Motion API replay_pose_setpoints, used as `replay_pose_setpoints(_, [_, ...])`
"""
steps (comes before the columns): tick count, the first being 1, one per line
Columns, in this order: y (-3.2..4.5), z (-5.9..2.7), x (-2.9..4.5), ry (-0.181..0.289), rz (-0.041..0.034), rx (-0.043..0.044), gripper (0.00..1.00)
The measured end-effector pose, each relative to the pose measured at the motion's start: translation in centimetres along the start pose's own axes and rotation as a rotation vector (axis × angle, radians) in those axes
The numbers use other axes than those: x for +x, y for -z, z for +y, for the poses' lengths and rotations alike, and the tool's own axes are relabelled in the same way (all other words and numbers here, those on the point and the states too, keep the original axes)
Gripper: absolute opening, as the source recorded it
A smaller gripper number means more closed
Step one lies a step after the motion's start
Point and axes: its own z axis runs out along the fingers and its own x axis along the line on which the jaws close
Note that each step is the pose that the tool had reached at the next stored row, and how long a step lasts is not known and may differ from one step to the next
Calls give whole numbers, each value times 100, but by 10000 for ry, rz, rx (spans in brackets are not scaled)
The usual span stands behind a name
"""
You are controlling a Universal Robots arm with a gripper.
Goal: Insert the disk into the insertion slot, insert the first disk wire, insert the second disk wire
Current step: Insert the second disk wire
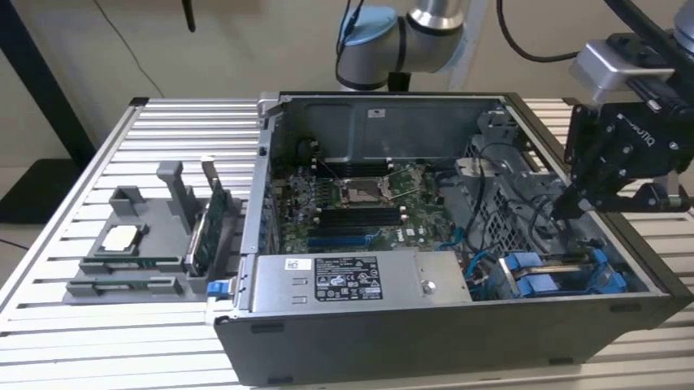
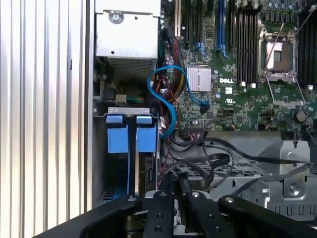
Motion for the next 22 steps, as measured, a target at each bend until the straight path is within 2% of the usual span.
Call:
replay_pose_setpoints(4, [-9,166,1,-4,-1,1,16])
replay_pose_setpoints(8, [-15,279,6,-4,-1,1,16])
replay_pose_setpoints(22, [-42,287,12,-5,0,1,16])
